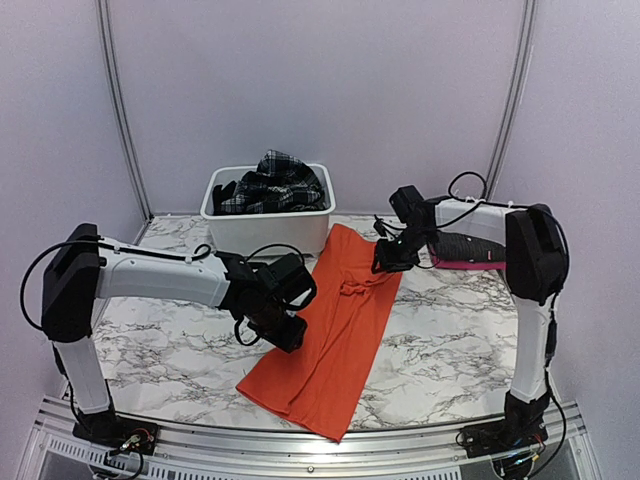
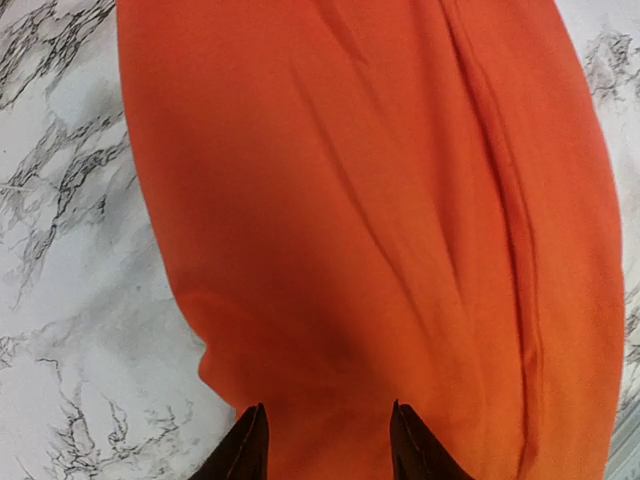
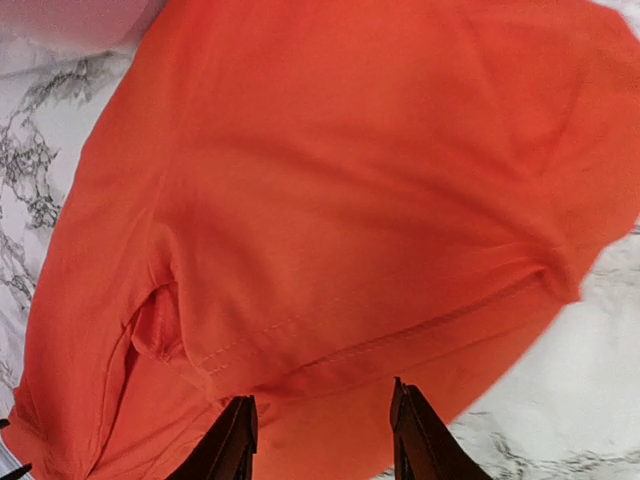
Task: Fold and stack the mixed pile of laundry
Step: Rotate the rectangle-folded T-shirt at the center of the board.
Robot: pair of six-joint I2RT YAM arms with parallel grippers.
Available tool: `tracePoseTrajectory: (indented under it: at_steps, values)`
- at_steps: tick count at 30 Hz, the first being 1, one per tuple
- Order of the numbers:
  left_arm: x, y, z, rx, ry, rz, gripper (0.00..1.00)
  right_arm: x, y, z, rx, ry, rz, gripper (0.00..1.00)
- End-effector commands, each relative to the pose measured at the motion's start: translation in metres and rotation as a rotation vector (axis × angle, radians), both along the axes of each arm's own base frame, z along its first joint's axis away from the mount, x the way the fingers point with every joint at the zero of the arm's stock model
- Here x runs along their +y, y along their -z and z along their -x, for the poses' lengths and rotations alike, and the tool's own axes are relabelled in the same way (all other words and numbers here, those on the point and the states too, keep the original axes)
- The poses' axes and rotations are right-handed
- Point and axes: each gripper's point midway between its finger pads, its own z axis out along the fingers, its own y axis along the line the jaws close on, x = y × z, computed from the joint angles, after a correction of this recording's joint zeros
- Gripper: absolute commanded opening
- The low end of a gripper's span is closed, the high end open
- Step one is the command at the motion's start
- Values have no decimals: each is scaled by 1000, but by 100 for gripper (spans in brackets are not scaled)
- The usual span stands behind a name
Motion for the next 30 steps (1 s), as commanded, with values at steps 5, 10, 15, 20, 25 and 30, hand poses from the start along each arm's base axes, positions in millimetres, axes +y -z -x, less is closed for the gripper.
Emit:
tracePoseTrajectory:
  at_steps: [5, 10, 15, 20, 25, 30]
  values:
    - [20, 33, 8, 8, 71, -134, 38, -2, 55, 4, 103, 25, -5, 38]
    - [-16, 42, 25, 44, 119, -98, 37, -43, 68, -19, 104, 84, 25, 37]
    - [-67, 41, 29, 79, 94, -20, 37, -56, 65, -56, 75, 87, 19, 36]
    - [-93, 25, 24, 93, 13, 61, 40, -46, 36, -83, 7, 64, -18, 38]
    - [-66, -9, 17, -16, -17, 57, 42, -20, -26, -68, -72, 11, -80, 43]
    - [-58, -23, 37, -58, 154, 38, 41, 23, -50, -14, -87, -74, -140, 44]
